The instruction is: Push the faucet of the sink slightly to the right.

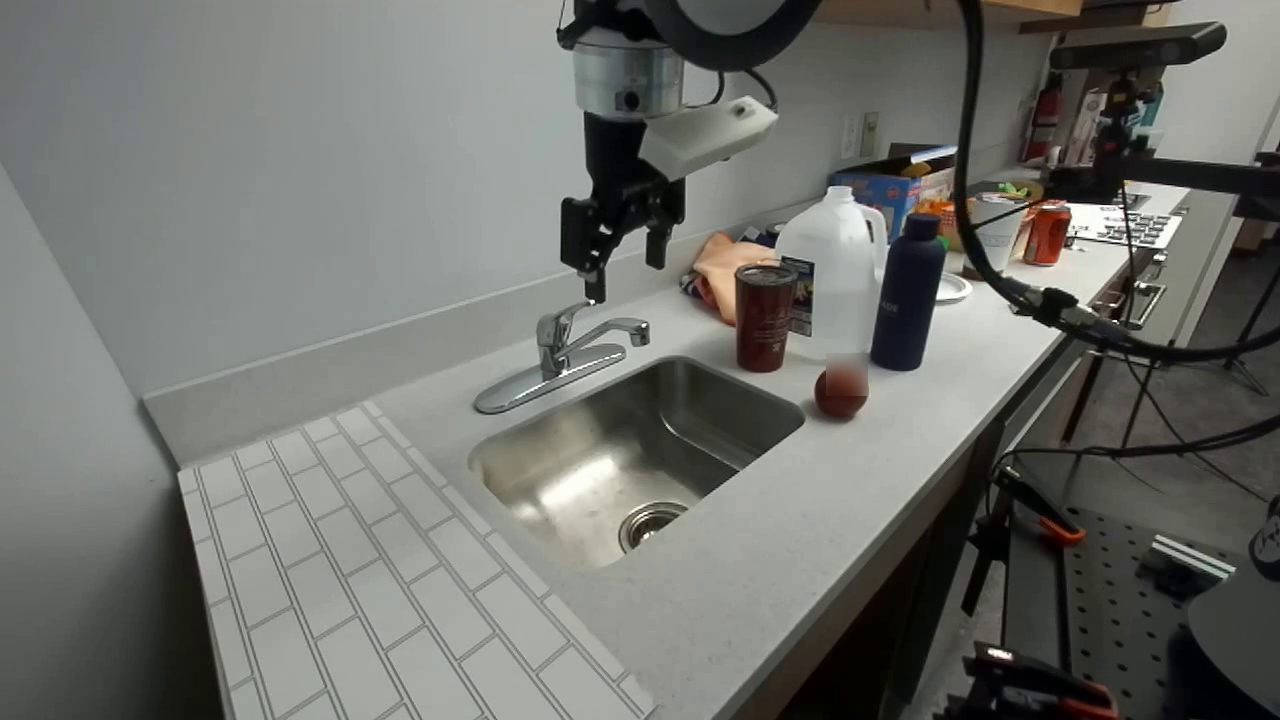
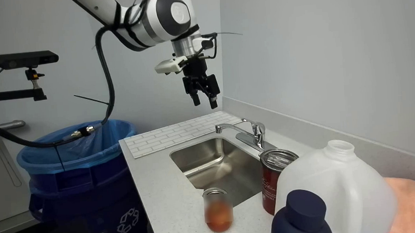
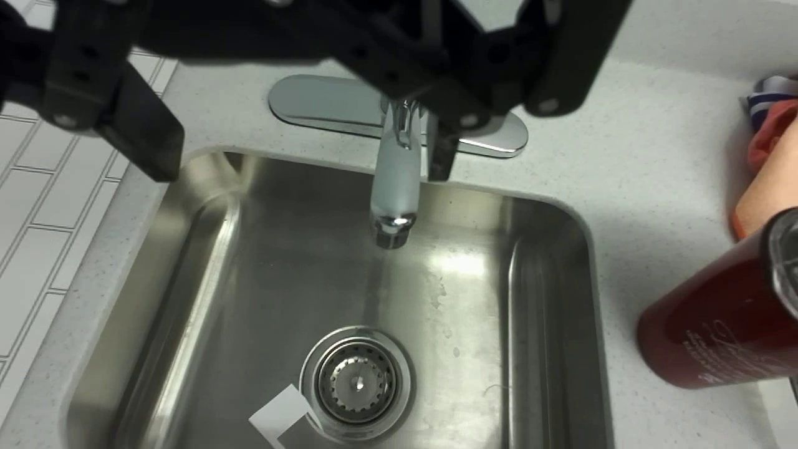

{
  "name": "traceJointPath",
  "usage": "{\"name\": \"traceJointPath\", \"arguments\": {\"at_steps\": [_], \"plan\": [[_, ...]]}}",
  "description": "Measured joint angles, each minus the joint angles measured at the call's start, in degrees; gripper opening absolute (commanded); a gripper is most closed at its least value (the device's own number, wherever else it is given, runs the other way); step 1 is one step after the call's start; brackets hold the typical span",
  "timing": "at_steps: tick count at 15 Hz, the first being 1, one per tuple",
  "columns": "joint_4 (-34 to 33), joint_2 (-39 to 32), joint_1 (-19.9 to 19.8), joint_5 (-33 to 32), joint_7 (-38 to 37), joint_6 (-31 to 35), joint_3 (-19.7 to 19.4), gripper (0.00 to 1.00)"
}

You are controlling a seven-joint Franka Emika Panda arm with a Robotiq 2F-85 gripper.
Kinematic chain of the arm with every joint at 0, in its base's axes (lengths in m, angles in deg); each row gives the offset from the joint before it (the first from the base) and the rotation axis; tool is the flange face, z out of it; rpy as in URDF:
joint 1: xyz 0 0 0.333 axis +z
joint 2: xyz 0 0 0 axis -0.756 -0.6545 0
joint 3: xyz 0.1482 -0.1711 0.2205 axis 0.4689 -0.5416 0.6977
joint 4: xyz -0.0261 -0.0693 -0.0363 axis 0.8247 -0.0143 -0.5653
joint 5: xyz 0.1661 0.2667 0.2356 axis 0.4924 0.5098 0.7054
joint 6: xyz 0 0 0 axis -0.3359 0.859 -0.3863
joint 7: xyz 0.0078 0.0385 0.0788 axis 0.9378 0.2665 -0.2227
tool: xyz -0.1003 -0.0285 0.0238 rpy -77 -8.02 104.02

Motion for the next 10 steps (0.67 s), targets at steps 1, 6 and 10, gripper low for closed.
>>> {"name": "traceJointPath", "arguments": {"at_steps": [1, 6, 10], "plan": [[2.39, 3.00, 0.01, 0.00, -1.04, 0.00, 0.91, 1.00], [12.64, 16.97, -0.19, 0.00, -6.05, -0.06, 5.53, 1.00], [13.31, 17.61, -1.25, 0.00, -6.21, -0.07, 6.90, 1.00]]}}
